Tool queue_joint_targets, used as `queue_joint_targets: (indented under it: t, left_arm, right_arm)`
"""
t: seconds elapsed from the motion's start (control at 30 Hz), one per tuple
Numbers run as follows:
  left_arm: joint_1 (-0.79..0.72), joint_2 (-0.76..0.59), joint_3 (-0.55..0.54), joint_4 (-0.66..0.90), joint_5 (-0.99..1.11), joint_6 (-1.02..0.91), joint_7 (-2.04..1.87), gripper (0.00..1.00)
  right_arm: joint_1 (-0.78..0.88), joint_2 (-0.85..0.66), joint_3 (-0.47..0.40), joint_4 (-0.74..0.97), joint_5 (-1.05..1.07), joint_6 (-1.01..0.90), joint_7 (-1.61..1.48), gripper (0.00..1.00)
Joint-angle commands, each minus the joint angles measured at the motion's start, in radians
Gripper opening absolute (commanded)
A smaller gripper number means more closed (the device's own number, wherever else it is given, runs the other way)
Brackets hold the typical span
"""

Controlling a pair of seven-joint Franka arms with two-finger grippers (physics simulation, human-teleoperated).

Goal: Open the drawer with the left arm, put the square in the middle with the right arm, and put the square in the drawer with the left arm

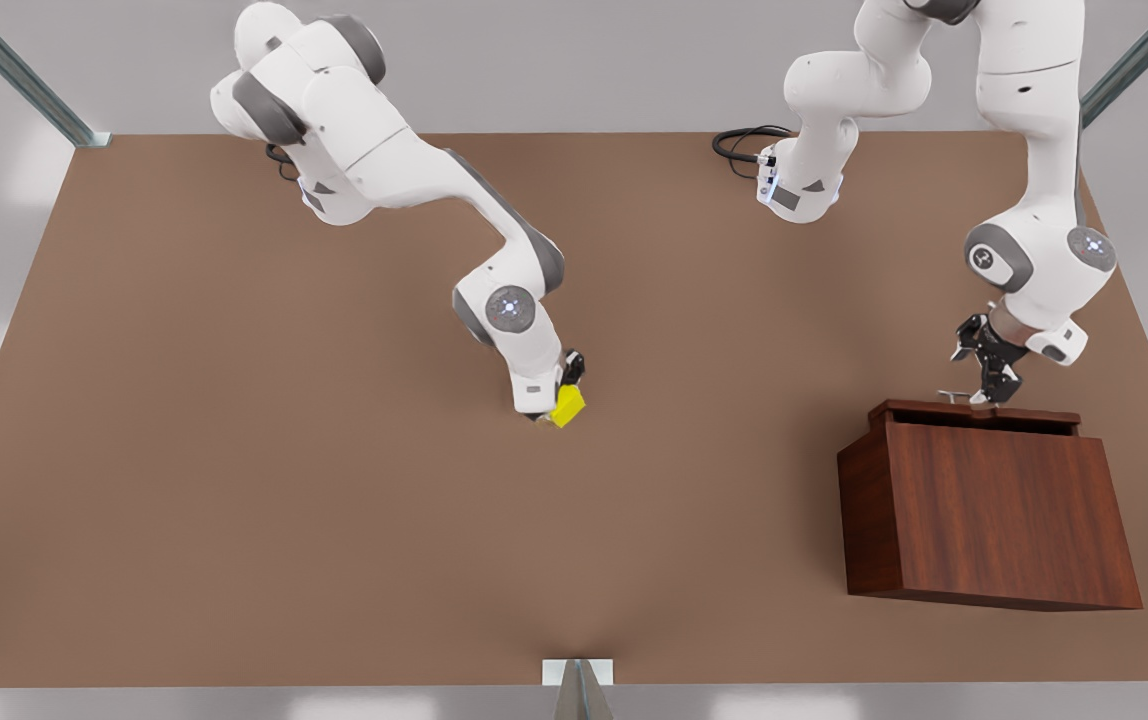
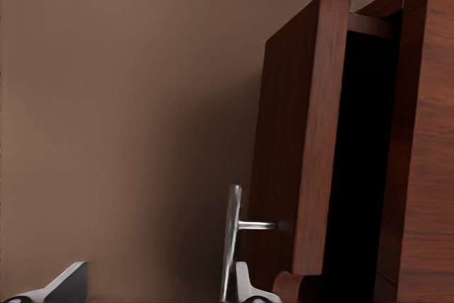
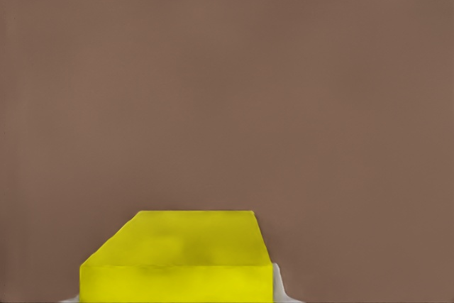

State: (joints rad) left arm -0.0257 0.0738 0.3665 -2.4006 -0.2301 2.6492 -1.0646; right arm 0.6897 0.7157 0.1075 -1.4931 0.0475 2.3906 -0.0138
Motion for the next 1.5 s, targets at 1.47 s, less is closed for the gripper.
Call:
queue_joint_targets:
  t: [1.47]
  left_arm:
    - [-0.028, -0.42, 0.184, -0.206, 0.236, -0.25, 0.014, 1.0]
  right_arm:
    - [-0.438, -0.567, -0.394, 0.048, -0.014, -0.717, 0.118, 1.0]
